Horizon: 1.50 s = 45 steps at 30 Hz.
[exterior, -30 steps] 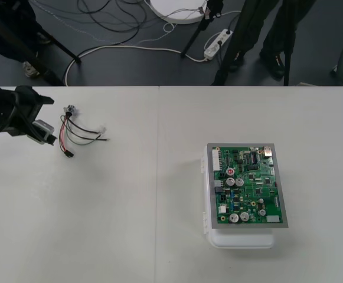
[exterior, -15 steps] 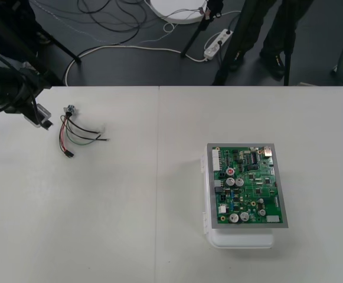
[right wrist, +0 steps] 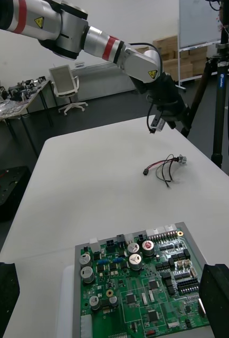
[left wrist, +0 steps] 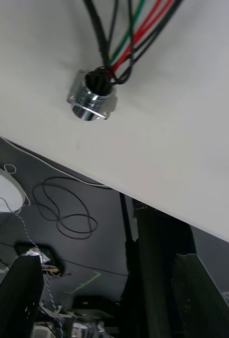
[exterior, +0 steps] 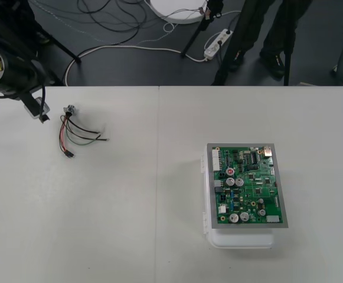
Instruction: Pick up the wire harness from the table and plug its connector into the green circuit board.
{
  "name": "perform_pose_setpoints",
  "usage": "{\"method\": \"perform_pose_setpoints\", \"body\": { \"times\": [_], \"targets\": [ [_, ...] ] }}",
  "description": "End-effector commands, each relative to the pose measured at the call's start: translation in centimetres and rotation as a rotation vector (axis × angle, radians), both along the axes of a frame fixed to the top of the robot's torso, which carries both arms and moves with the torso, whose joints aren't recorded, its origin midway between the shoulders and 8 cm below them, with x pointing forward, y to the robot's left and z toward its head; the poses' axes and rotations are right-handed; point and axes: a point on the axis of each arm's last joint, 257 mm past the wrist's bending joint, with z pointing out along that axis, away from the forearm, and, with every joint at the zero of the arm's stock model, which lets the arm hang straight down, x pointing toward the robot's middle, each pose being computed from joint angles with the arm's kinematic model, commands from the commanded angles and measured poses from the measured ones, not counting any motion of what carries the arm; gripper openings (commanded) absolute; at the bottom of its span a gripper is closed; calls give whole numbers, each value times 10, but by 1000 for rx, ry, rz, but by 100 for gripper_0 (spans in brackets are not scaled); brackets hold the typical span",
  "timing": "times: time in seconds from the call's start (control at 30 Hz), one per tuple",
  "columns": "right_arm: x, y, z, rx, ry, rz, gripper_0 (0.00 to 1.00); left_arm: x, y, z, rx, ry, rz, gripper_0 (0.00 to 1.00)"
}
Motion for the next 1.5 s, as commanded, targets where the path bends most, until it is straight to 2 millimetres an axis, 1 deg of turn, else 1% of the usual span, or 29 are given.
{"method": "perform_pose_setpoints", "body": {
  "times": [0.03,0.1,0.2,0.27,0.33,0.4,0.53,0.7,0.77,0.8,0.9,1.03,1.2,1.3,1.4,1.5],
  "targets": [
    [7,0,-11,-28,-57,-2,100,15,-13,13,84,4,-64,72],
    [16,-3,-15,-43,-116,-21,100,17,-13,9,122,11,-93,72],
    [21,-5,-17,-46,-155,-28,100,20,-13,4,166,18,-123,72],
    [22,-5,-16,-38,-157,-32,100,22,-15,2,183,20,-136,72],
    [20,-2,-12,3,-132,-33,100,25,-22,-5,215,27,-169,72],
    [19,1,-13,20,-114,-30,100,26,-25,-9,226,32,-180,72],
    [16,6,-29,28,-74,-13,100,28,-33,-18,236,42,-194,72],
    [20,5,-46,12,-158,-6,100,30,-43,-26,242,44,-206,72],
    [22,5,-49,10,-177,-5,100,31,-46,-29,246,47,-208,72],
    [23,5,-51,6,-188,-3,100,32,-50,-31,245,47,-213,72],
    [22,7,-58,5,-202,5,100,32,-53,-36,253,54,-214,72],
    [20,12,-60,29,-223,25,100,33,-56,-39,273,58,-225,72],
    [12,18,-52,103,-201,74,100,30,-58,-49,282,71,-233,72],
    [10,18,-52,119,-187,93,100,27,-59,-59,280,84,-230,72],
    [8,16,-56,115,-179,103,100,25,-57,-65,282,90,-227,72],
    [11,12,-58,102,-202,97,100,24,-54,-69,284,89,-225,72]
  ]
}}
